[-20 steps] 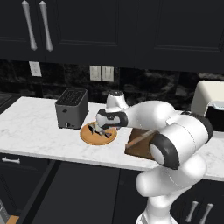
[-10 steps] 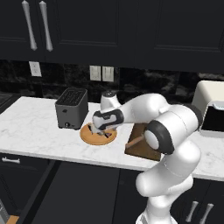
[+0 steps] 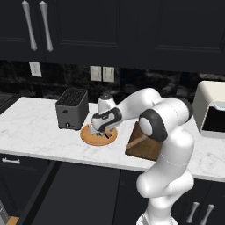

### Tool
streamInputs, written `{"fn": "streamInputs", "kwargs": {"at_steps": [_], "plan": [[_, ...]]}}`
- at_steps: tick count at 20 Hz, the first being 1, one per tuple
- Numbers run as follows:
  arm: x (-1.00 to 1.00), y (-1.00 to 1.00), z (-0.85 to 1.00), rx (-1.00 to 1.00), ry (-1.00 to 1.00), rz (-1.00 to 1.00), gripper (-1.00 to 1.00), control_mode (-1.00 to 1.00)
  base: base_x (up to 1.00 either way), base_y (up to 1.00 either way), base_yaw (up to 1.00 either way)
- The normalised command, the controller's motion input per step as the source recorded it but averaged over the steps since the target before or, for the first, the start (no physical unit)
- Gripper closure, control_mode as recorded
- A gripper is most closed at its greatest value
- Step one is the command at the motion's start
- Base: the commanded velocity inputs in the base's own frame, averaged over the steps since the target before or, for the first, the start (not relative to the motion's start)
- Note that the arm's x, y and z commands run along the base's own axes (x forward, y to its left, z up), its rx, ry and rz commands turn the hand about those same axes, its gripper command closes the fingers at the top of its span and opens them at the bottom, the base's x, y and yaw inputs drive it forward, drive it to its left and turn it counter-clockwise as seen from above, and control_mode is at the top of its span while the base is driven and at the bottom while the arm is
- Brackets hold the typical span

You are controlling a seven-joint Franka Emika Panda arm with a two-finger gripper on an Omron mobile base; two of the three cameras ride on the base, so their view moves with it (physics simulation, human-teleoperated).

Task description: Pick up the knife from the drawer and place it on the cutting board. Then place the meat from the plate to the cutting board.

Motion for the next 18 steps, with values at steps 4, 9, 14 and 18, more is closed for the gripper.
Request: {"fn": "streamInputs", "kwargs": {"at_steps": [4,9,14,18], "plan": [[0.35,0.0,-0.11,0.0,0.0,0.0,-1.0,-1.0,0.0,0.0,0.0],[0.28,0.0,-0.17,0.0,0.01,0.0,-1.0,-1.0,0.0,0.0,0.0],[0.06,0.02,-0.25,-0.02,0.0,0.01,-1.0,-1.0,0.0,0.0,0.0],[0.0,0.01,-0.25,-0.02,0.0,0.02,1.0,-1.0,0.0,0.0,0.0]]}}
